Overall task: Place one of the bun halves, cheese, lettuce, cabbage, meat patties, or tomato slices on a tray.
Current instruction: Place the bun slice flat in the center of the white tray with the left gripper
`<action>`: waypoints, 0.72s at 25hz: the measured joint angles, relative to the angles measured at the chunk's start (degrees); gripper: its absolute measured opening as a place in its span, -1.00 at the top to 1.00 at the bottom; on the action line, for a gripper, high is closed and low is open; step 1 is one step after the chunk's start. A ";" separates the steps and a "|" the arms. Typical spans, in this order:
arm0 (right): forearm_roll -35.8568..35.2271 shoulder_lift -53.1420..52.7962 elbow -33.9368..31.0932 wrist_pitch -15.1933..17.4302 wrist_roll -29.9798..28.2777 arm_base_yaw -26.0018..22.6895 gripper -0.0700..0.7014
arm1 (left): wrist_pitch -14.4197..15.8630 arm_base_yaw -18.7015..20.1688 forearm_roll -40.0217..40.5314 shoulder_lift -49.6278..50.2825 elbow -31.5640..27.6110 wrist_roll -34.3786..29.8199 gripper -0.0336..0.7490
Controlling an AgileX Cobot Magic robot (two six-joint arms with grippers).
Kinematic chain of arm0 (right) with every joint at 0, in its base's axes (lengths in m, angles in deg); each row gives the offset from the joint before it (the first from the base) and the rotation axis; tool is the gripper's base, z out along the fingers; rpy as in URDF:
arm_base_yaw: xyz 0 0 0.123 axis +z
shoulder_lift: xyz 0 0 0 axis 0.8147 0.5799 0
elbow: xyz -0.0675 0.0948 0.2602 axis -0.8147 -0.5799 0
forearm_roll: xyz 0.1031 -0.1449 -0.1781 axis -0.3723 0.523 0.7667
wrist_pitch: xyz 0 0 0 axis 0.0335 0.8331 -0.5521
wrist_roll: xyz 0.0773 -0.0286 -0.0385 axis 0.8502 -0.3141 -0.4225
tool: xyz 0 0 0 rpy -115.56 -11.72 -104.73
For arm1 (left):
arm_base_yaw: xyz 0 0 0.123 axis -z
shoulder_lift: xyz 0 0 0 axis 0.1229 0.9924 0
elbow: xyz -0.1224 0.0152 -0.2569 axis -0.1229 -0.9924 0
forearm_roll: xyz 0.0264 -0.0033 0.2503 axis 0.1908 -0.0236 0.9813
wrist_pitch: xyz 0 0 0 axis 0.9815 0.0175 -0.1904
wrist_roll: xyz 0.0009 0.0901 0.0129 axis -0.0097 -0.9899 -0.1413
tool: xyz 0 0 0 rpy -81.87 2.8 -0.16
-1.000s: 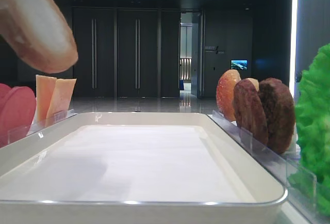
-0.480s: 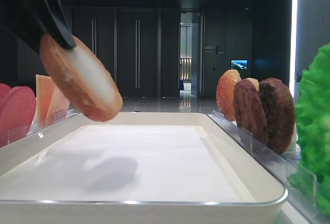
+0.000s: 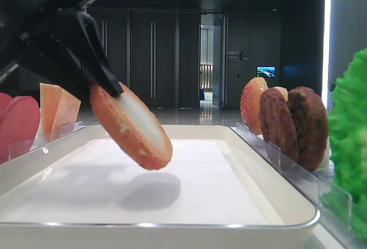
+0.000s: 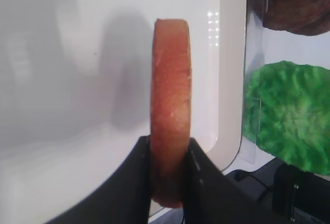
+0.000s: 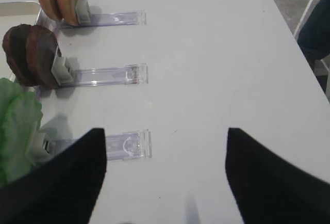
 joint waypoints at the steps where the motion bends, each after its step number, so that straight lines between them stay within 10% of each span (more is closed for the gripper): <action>1: 0.00 0.00 0.00 0.00 0.00 0.00 -0.40 | -0.06 0.00 -0.68 0.60 0.00 -0.65 0.60; 18: 0.00 0.00 0.00 0.00 0.00 0.00 -0.40 | -0.06 0.00 -1.03 4.03 0.00 -2.41 0.60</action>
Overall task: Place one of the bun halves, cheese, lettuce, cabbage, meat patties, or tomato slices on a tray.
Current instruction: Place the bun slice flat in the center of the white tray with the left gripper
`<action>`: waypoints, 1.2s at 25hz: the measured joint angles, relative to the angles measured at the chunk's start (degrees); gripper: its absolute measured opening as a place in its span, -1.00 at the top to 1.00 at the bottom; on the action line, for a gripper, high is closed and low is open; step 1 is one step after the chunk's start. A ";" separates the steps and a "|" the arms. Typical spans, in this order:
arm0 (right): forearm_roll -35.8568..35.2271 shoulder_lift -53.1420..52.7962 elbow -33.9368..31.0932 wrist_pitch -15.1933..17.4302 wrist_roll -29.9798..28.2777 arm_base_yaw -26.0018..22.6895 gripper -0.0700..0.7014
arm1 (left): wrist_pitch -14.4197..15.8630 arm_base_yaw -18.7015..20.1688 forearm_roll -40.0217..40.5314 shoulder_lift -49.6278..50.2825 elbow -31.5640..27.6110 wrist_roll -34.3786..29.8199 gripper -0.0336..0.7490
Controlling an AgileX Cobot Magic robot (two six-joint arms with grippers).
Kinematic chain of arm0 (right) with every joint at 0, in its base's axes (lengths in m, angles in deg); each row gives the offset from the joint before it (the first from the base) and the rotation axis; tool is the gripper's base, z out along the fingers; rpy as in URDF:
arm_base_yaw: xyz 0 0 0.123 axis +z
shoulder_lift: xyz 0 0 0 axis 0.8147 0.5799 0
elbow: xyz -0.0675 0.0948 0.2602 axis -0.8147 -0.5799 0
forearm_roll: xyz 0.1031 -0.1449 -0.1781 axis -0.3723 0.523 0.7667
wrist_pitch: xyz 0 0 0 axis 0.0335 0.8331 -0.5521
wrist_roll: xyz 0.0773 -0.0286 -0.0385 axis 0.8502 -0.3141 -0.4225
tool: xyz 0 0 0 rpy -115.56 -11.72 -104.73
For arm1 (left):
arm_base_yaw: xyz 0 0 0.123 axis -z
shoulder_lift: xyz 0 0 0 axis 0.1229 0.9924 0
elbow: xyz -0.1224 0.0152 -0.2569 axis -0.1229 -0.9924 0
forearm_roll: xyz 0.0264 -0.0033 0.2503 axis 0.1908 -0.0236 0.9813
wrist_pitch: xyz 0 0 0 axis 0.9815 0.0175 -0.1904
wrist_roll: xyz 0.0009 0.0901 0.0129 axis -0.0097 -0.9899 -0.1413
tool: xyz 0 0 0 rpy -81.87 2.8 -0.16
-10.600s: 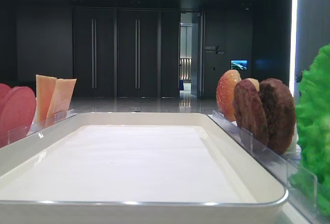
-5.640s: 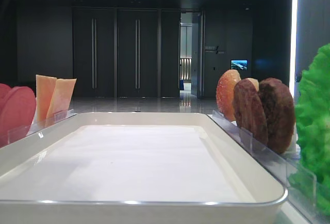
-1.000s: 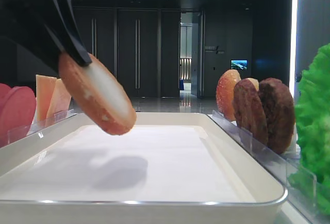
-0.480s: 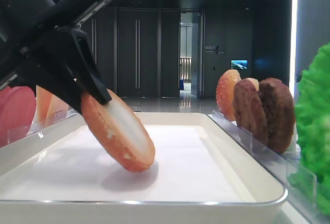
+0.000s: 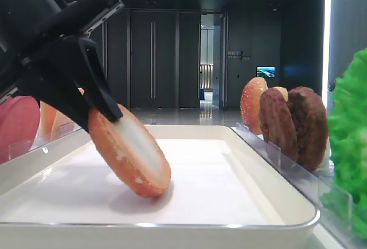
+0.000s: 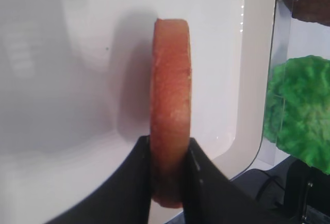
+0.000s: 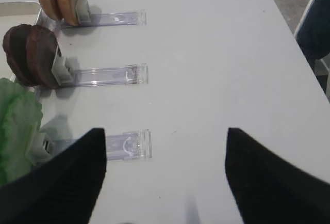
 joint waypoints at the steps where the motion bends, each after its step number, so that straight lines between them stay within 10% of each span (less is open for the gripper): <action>1: 0.00 0.00 0.00 0.00 0.00 0.00 -0.40 | 0.00 0.00 0.00 0.05 0.00 0.00 0.60; 22: 0.00 0.00 0.00 0.00 0.00 0.00 -0.40 | 0.00 -0.10 2.27 0.55 0.00 2.58 0.59; 30: 0.00 0.00 0.00 0.00 0.00 0.00 -0.40 | 0.92 -0.10 5.04 0.55 0.00 3.95 -0.06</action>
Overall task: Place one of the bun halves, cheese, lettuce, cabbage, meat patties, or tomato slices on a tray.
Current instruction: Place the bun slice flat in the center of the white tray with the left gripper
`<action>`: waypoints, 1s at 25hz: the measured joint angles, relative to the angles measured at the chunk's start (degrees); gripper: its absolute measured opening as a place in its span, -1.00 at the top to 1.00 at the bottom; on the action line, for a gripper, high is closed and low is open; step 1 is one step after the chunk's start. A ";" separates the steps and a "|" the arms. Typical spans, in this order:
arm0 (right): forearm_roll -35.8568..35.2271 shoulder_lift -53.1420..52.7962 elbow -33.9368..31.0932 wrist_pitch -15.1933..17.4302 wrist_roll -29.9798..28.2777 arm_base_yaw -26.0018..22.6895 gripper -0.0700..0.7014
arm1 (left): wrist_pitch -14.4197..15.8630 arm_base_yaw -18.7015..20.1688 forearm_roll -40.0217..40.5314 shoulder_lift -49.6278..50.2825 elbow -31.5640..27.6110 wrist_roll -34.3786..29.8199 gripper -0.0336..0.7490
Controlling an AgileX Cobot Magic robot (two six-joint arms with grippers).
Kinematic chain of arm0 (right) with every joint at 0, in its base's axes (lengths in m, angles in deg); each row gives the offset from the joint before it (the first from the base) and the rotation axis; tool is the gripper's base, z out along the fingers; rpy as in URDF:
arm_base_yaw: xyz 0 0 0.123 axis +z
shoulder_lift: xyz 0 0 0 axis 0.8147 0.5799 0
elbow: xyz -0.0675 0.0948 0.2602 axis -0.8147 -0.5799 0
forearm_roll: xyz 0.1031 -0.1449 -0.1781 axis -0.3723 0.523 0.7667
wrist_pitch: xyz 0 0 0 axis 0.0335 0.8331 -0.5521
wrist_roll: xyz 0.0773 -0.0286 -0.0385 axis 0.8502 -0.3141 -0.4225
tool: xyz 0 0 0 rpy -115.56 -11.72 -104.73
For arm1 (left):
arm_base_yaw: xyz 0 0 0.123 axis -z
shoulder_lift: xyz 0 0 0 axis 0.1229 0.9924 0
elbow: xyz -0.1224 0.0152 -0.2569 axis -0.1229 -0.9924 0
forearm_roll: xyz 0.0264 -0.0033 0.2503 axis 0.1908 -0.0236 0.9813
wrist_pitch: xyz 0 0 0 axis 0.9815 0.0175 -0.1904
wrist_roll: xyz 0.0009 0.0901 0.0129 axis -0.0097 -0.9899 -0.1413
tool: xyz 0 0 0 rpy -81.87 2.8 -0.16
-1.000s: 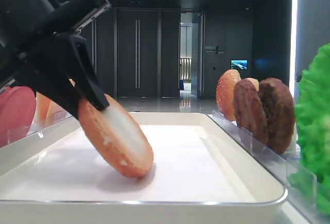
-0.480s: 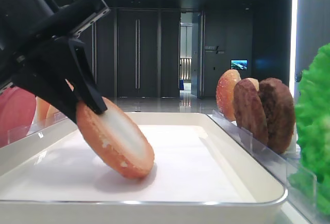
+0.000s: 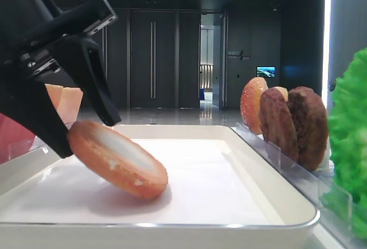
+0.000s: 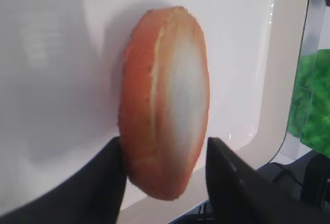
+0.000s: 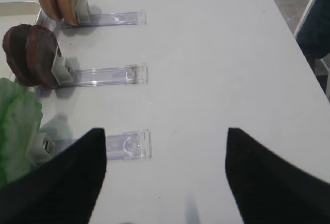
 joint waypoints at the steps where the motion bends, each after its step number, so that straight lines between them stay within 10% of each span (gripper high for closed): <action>1: 0.00 0.00 0.00 0.00 0.00 0.00 -0.40 | 0.14 0.00 0.16 0.00 0.00 0.00 -0.12; 19: 0.00 0.00 0.00 0.00 0.00 0.00 -0.40 | 2.50 0.00 9.32 -2.34 0.00 9.43 -0.55; 25: 0.00 0.00 0.00 0.00 0.00 0.00 -0.40 | 8.75 0.00 15.76 -5.41 3.39 14.60 -0.56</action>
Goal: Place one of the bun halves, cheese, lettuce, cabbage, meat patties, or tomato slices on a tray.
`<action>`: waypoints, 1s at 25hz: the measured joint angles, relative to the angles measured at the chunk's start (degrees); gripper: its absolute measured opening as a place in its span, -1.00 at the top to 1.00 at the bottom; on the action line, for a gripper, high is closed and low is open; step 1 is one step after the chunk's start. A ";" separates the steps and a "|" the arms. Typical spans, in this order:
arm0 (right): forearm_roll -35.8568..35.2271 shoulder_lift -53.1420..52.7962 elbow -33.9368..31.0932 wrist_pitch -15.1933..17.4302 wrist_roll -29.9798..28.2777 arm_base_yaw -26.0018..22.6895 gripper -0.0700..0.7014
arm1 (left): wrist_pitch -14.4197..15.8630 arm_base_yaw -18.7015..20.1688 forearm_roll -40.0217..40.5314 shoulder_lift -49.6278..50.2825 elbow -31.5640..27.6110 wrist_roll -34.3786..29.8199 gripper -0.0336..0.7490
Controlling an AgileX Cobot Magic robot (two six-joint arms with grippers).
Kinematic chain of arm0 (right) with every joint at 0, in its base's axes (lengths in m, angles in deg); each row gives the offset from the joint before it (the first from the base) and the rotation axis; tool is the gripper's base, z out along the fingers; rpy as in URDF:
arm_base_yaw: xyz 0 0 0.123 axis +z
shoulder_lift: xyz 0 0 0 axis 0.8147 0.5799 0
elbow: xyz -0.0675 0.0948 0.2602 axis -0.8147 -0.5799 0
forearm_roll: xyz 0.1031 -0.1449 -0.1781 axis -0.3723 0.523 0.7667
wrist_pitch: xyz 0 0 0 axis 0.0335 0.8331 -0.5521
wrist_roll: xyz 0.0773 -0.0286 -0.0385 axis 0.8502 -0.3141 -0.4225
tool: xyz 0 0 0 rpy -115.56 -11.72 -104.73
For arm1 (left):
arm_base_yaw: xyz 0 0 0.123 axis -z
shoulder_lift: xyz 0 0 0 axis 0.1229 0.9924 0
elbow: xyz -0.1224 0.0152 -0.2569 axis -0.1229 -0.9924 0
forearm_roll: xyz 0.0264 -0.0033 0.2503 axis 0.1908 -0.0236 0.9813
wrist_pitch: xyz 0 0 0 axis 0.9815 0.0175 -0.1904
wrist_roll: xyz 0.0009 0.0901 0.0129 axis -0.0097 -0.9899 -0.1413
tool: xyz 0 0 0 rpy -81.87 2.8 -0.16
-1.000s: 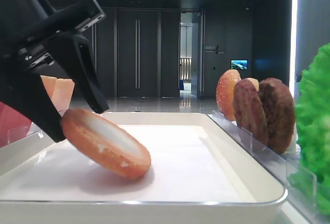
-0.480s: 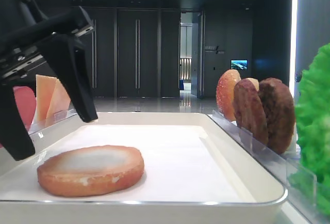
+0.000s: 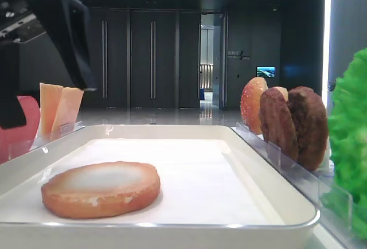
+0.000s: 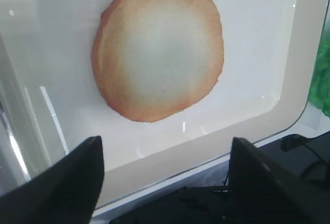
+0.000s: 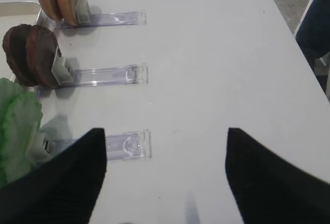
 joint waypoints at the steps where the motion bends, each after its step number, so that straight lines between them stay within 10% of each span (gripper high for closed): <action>1: 0.00 0.00 0.00 0.00 0.00 0.00 -0.40 | 1.48 0.00 1.54 -0.56 0.96 1.09 -0.56; 11: 0.00 0.00 0.00 0.00 0.00 0.00 -0.40 | 19.56 0.00 17.89 -7.78 9.99 12.36 -0.56; 25: 0.00 0.00 0.00 0.00 0.00 0.00 -0.40 | 20.79 -1.83 27.94 -13.71 10.89 13.80 -0.56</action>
